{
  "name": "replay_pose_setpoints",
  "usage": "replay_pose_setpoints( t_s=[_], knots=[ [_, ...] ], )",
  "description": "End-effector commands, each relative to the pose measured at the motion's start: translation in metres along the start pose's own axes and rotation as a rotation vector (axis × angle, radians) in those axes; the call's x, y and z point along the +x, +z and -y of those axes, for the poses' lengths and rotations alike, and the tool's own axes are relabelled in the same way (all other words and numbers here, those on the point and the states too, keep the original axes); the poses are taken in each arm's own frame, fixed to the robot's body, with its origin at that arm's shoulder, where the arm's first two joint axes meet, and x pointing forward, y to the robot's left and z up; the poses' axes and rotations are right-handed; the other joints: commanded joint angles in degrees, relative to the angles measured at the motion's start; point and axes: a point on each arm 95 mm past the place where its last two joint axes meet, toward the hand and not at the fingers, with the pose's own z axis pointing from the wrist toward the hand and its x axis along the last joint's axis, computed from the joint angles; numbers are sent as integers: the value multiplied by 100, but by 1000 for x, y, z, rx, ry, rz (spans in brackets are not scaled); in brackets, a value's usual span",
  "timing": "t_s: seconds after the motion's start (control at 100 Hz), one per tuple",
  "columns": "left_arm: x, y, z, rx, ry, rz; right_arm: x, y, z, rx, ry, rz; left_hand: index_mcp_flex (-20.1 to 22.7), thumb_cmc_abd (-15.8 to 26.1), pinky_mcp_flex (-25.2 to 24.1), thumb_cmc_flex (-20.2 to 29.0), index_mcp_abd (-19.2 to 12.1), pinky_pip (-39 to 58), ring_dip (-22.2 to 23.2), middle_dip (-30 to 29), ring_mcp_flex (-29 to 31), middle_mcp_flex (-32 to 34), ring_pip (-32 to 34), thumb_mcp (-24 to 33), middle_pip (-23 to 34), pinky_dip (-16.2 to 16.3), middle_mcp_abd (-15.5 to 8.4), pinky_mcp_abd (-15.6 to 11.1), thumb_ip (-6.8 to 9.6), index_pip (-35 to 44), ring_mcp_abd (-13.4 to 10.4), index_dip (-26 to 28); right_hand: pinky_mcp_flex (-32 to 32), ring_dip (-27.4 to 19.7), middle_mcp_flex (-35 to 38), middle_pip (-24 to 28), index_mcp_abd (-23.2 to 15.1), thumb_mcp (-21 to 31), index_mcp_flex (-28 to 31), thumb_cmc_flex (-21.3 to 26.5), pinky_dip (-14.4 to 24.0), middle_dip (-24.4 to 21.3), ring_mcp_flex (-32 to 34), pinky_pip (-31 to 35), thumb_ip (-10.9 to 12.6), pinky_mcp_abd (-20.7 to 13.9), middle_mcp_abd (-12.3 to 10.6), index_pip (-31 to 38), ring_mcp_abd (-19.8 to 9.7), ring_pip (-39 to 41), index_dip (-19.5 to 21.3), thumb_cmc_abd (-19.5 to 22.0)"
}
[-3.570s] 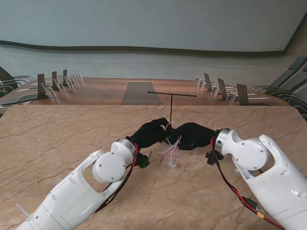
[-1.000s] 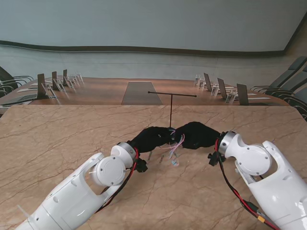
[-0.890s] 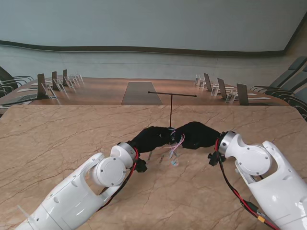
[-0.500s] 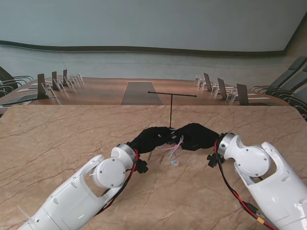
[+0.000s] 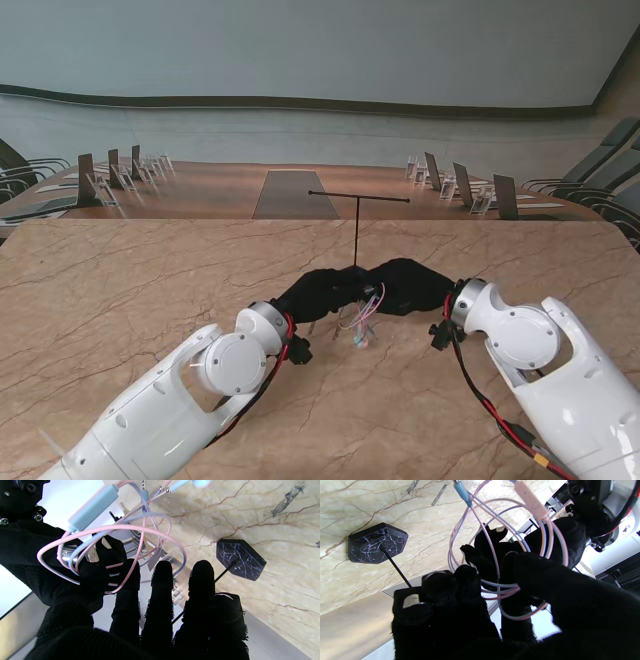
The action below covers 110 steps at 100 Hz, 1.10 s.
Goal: Take the wired earphone off the rack, coil the cable and place them on the table
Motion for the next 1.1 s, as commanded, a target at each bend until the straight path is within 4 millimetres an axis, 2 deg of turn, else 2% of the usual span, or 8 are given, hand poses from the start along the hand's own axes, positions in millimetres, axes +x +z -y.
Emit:
replay_pose_setpoints(
  t_s=[0.0, 0.13, 0.3, 0.41, 0.65, 0.78, 0.96, 1.09],
  knots=[
    [3, 0, -1, 14, -44, -12, 3, 0, 3, 5, 0, -5, 1, 146, -68, -16, 11, 269, 396, 336, -226, -246, 492, -8, 325, 250, 146, -442, -11, 59, 166, 48, 83, -25, 246, 305, -877, 566, 407, 329, -121, -30, 169, 218, 484, -500, 493, 763, 650, 476, 157, 151],
    [0, -2, 3, 20, -15, 6, 2, -2, 5, 3, 2, 4, -384, 138, -177, -63, 312, 218, 581, 763, -387, -636, 628, 2, 667, 458, 284, -691, 10, 341, -85, 290, 69, -24, 224, 297, -873, 558, 406, 332, -123, -33, 160, 212, 481, -503, 491, 763, 645, 472, 158, 156],
    [-4, -4, 5, 30, -24, 18, 0, -5, 6, -5, 4, 11, -374, 135, -207, -70, 337, 221, 665, 977, -416, -698, 723, 11, 928, 511, 361, -691, 15, 407, -76, 301, 20, -21, 123, 332, -901, 534, 376, 318, -128, -7, 107, 185, 478, -529, 486, 757, 613, 448, 174, 192],
    [-6, -6, 5, 32, -14, 24, 0, -7, 5, -14, 3, 13, -34, 157, -265, -80, 238, 172, 688, 987, -507, -791, 675, 1, 805, 543, 351, -686, 4, 178, -85, 117, 11, -16, 100, 339, -900, 529, 373, 316, -128, -16, 93, 180, 486, -538, 483, 757, 606, 441, 180, 187],
    [-9, -8, 7, 61, -23, 32, -1, -11, 2, -25, -10, 20, -498, 182, -443, -126, 422, 62, 696, 1162, -781, -1116, 521, 13, 936, 589, 343, -792, 16, 305, -233, 241, -220, 64, -335, 440, -909, 652, 451, 266, -127, 18, -187, 67, 494, -712, 496, 721, 465, 329, 85, 15],
    [-14, -12, 11, 81, -23, 44, -1, -14, -1, -25, -29, 36, -606, 209, -482, -121, 453, 34, 715, 1228, -789, -1136, 535, 18, 1005, 607, 367, -795, 20, 398, -233, 304, -712, 381, -1043, 373, -941, 898, 492, 257, -76, 236, -726, -184, 169, -1024, 493, 708, 268, 9, -25, -221],
    [-21, -19, 14, 97, -18, 57, -1, -16, -4, -27, -54, 49, -633, 227, -453, -119, 459, 46, 778, 1310, -742, -1101, 648, 21, 1103, 629, 382, -801, 24, 416, -225, 311, -1940, 580, -2653, -47, -866, 995, 561, 262, -200, 761, -2103, -830, 145, -1717, 221, 700, -238, -688, -151, -285],
    [-26, -23, 15, 105, -19, 65, -1, -17, -5, -27, -69, 56, -616, 233, -433, -107, 486, 57, 795, 1362, -720, -1053, 675, 27, 1162, 636, 410, -791, 27, 424, -202, 309, -2718, 132, -3784, -485, -789, 1028, 515, 349, -598, 345, -3205, -1163, -50, -2172, -101, 734, -593, -1336, -243, -298]
  ],
)
